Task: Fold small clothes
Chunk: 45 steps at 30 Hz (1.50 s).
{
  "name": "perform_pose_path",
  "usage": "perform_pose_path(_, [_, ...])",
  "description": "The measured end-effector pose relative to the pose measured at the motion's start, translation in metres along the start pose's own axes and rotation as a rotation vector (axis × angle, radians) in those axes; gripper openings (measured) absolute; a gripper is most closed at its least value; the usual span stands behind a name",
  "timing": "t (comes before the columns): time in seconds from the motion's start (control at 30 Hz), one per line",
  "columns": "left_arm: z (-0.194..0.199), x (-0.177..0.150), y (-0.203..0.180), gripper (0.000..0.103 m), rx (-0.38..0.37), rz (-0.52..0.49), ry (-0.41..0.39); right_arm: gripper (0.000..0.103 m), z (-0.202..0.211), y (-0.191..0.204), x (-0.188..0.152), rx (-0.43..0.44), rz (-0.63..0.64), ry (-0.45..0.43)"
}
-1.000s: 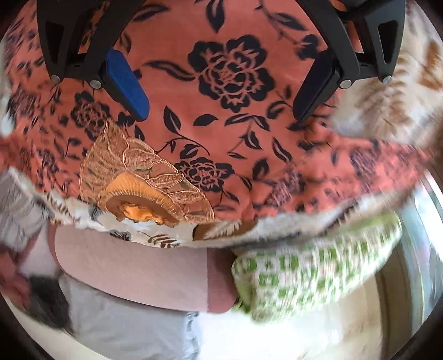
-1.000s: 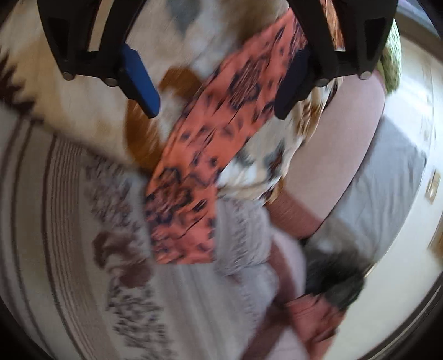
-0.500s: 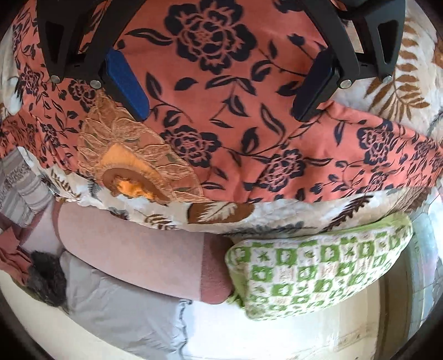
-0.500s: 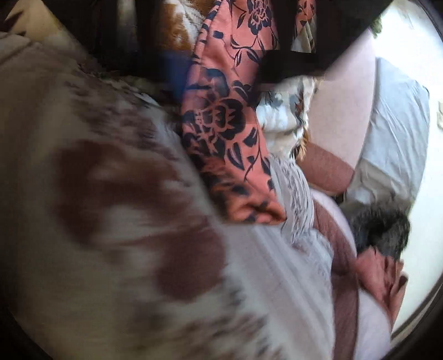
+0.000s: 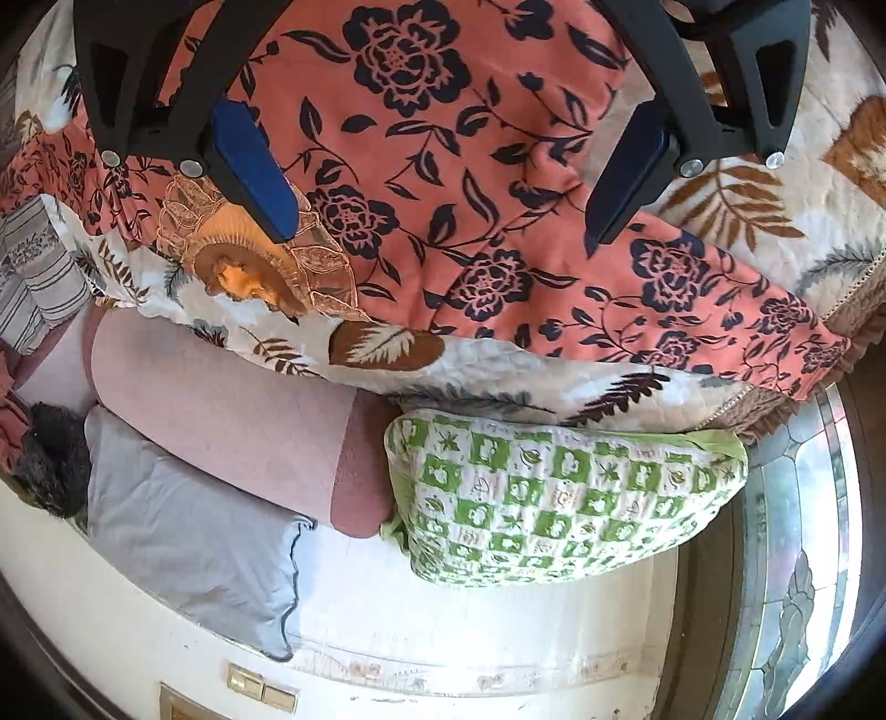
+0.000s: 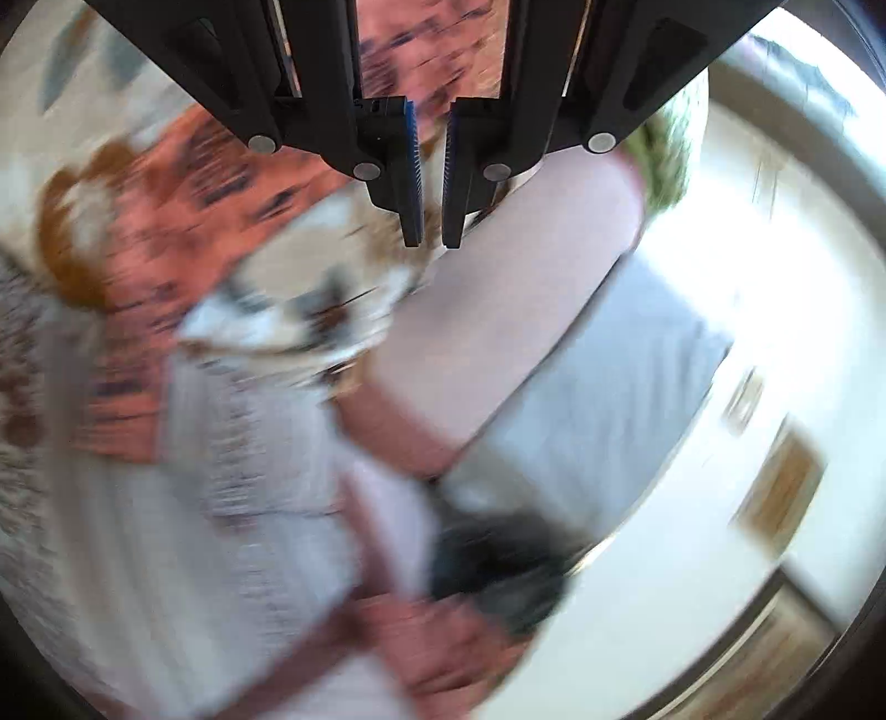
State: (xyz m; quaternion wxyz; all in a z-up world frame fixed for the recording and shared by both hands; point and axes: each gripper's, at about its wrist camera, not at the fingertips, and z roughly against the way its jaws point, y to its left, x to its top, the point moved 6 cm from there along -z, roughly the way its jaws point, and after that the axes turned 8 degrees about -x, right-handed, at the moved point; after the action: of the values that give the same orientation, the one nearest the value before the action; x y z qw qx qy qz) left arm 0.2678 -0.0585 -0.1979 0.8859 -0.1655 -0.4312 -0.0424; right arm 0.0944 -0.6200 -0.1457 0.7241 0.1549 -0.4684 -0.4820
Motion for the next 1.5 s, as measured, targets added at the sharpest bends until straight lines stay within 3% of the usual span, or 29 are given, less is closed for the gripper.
perform_pose_path(0.1, [0.005, -0.003, 0.007, 0.103, 0.007, -0.003, -0.001, 0.007, -0.004, 0.047, -0.042, 0.027, 0.038, 0.059])
perform_pose_path(0.17, [0.004, -0.006, 0.008, 0.103, -0.002, 0.008, 0.021, 0.008, -0.013, 0.053, -0.070, 0.015, 0.020, 0.144])
perform_pose_path(0.27, [0.001, -0.013, 0.005, 0.103, 0.002, 0.017, 0.038, 0.009, -0.010, 0.027, -0.095, -0.009, -0.006, 0.227])
perform_pose_path(0.37, [-0.004, -0.024, -0.007, 0.103, 0.030, -0.034, 0.062, 0.014, 0.000, -0.029, -0.087, -0.107, 0.014, 0.211])
perform_pose_path(0.4, [-0.005, -0.028, -0.014, 0.103, 0.044, -0.058, 0.077, 0.029, 0.005, -0.054, -0.075, -0.155, 0.028, 0.186])
perform_pose_path(0.43, [-0.005, -0.030, -0.018, 0.103, 0.054, -0.069, 0.084, 0.065, 0.013, -0.075, -0.065, -0.189, 0.039, 0.162])
perform_pose_path(0.47, [-0.004, -0.032, -0.026, 0.103, 0.059, -0.082, 0.092, 0.085, 0.016, -0.097, -0.053, -0.217, 0.030, 0.143])
perform_pose_path(0.5, [-0.001, -0.031, -0.039, 0.103, 0.042, -0.096, 0.095, 0.097, 0.021, -0.124, -0.040, -0.243, -0.012, 0.110])
perform_pose_path(0.6, [0.009, -0.028, -0.069, 0.103, -0.003, -0.164, 0.015, 0.095, 0.025, -0.175, -0.003, -0.276, -0.084, 0.033])
perform_pose_path(0.67, [0.008, -0.034, -0.079, 0.103, -0.004, -0.203, -0.009, 0.090, 0.009, -0.194, 0.010, -0.312, -0.061, 0.045])
perform_pose_path(0.73, [-0.001, -0.045, -0.086, 0.103, -0.027, -0.233, 0.009, 0.077, -0.014, -0.204, 0.016, -0.351, -0.034, 0.075])
perform_pose_path(0.87, [-0.012, -0.055, -0.087, 0.103, -0.062, -0.291, 0.066, 0.068, -0.051, -0.230, 0.026, -0.477, -0.052, 0.071])
perform_pose_path(0.9, [-0.013, -0.053, -0.085, 0.103, -0.068, -0.288, 0.066, 0.061, -0.059, -0.238, 0.029, -0.512, -0.068, 0.062])
perform_pose_path(0.93, [-0.014, -0.049, -0.082, 0.103, -0.079, -0.271, 0.067, 0.042, -0.064, -0.244, 0.032, -0.530, -0.091, 0.052])
perform_pose_path(1.0, [-0.018, -0.041, -0.072, 0.103, -0.095, -0.220, 0.065, 0.017, -0.069, -0.250, 0.037, -0.553, -0.132, 0.033])
perform_pose_path(1.07, [-0.020, -0.035, -0.064, 0.103, -0.105, -0.170, 0.070, 0.007, -0.066, -0.240, 0.043, -0.528, -0.144, -0.004])
perform_pose_path(1.13, [-0.016, -0.025, -0.053, 0.103, -0.106, -0.123, 0.061, 0.006, -0.061, -0.206, 0.045, -0.457, -0.096, -0.051])
perform_pose_path(1.27, [0.005, -0.006, -0.025, 0.103, -0.022, -0.071, 0.015, 0.006, -0.054, -0.098, 0.021, -0.245, 0.031, -0.058])
perform_pose_path(1.33, [0.015, 0.001, -0.007, 0.103, 0.038, -0.047, -0.012, 0.006, -0.050, -0.026, -0.011, -0.116, 0.105, -0.034])
perform_pose_path(1.5, [0.021, 0.011, 0.038, 0.103, 0.094, 0.053, -0.008, 0.006, -0.064, 0.124, -0.118, 0.107, 0.243, 0.092])
